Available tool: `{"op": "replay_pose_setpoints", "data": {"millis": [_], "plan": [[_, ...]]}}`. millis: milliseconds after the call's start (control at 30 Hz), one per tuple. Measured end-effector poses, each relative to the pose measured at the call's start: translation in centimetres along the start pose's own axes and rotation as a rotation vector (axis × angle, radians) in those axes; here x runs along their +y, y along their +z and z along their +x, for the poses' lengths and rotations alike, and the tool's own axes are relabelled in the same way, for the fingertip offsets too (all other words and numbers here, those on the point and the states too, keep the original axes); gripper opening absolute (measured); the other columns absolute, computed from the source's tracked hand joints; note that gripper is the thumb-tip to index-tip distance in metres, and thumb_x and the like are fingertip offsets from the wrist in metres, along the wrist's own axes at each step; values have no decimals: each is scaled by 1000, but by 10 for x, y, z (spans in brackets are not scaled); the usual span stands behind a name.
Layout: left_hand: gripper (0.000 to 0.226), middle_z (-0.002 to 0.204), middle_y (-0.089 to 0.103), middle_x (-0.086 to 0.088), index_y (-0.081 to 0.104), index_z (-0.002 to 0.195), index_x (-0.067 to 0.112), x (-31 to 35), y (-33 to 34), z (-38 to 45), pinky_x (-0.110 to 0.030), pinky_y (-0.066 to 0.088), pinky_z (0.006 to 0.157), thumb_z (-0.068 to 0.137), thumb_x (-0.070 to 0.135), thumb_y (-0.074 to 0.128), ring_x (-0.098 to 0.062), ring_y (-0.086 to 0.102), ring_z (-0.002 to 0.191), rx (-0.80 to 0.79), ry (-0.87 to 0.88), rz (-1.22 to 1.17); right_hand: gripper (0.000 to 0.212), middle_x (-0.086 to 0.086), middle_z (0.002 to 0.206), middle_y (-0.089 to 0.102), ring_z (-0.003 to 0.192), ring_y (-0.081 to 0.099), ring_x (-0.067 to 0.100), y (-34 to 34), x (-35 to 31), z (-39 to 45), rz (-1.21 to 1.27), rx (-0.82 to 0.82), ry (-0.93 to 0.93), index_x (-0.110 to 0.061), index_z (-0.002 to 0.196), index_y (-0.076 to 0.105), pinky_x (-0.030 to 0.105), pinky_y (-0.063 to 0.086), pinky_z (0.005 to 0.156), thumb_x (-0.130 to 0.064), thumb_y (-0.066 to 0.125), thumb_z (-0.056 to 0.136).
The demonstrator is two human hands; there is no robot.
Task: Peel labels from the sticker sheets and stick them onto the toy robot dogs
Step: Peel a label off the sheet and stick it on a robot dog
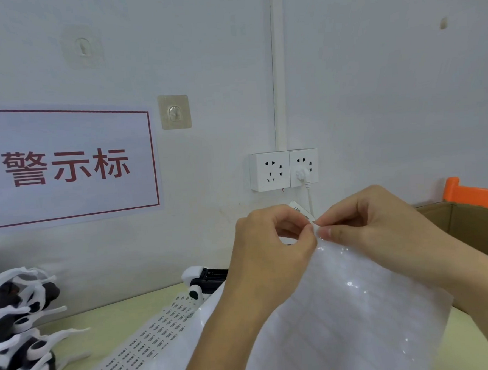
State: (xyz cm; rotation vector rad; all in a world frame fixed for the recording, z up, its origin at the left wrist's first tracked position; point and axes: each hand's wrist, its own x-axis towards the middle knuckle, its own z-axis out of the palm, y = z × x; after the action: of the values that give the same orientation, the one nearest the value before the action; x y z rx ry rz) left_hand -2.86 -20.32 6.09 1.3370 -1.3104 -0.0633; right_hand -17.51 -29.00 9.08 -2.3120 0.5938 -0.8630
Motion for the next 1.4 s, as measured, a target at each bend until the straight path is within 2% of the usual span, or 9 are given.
{"op": "replay_pose_setpoints", "data": {"millis": [167,267,367,533,700,833,1000,1167,1400], "plan": [[11,72,74,9,79,78,20,-3,-1,1,-34,61,76,88,15,76,-5,70,74,-38,-44,-53,24,-7,76,76,76,70,13,-1,0,-1,-13,-21,-11,-36,80,81,14,47,64,-19,69,91],[14,74,75,4,80,79,18,-3,-2,3,-41,62,78,89,11,73,-12,73,76,-51,-109,-101,22,-2,78,77,81,71,20,-2,2,1,-33,-20,1,-31,80,81,31,55,73,-16,68,91],[16,75,76,1,79,79,17,-4,-2,4,-41,62,79,90,9,72,-16,74,76,-43,-161,-148,22,3,80,76,85,70,27,-1,1,0,-33,-25,8,-30,79,80,44,55,81,-16,68,91],[17,70,74,5,78,74,19,-4,-2,3,-39,63,75,88,11,73,-10,72,71,-40,-136,-92,25,-4,74,75,67,65,8,-2,1,-1,-23,-61,20,-34,78,80,24,48,67,-18,67,92],[19,65,71,9,74,70,21,-13,-15,8,-18,55,60,88,16,72,-1,66,59,168,-169,57,16,-1,79,77,78,73,17,-11,12,2,-18,-95,146,-30,83,81,34,54,79,-22,68,90],[14,70,74,7,73,78,21,-21,-36,12,-22,51,55,92,21,69,-5,67,61,270,-228,-73,14,7,86,73,73,62,8,-24,32,0,-255,-204,332,-24,83,79,33,50,76,-31,69,87],[20,72,74,4,74,85,18,-20,-36,12,-17,48,49,93,36,69,-7,65,60,174,-272,-204,28,-7,77,66,68,56,9,-16,52,1,-472,-237,469,-11,91,75,22,42,68,-34,60,94],[32,63,70,3,74,70,19,-15,-28,9,-15,44,51,80,50,72,-8,60,53,137,-97,-126,27,1,79,75,68,69,10,-4,23,6,237,-181,429,-14,84,80,17,45,53,-32,63,94],[44,53,59,3,71,69,10,-15,-27,8,-24,40,48,79,53,72,-18,53,49,247,423,190,25,1,62,56,43,47,6,1,-17,0,945,-225,584,-9,72,79,13,27,26,-29,78,59]]}}
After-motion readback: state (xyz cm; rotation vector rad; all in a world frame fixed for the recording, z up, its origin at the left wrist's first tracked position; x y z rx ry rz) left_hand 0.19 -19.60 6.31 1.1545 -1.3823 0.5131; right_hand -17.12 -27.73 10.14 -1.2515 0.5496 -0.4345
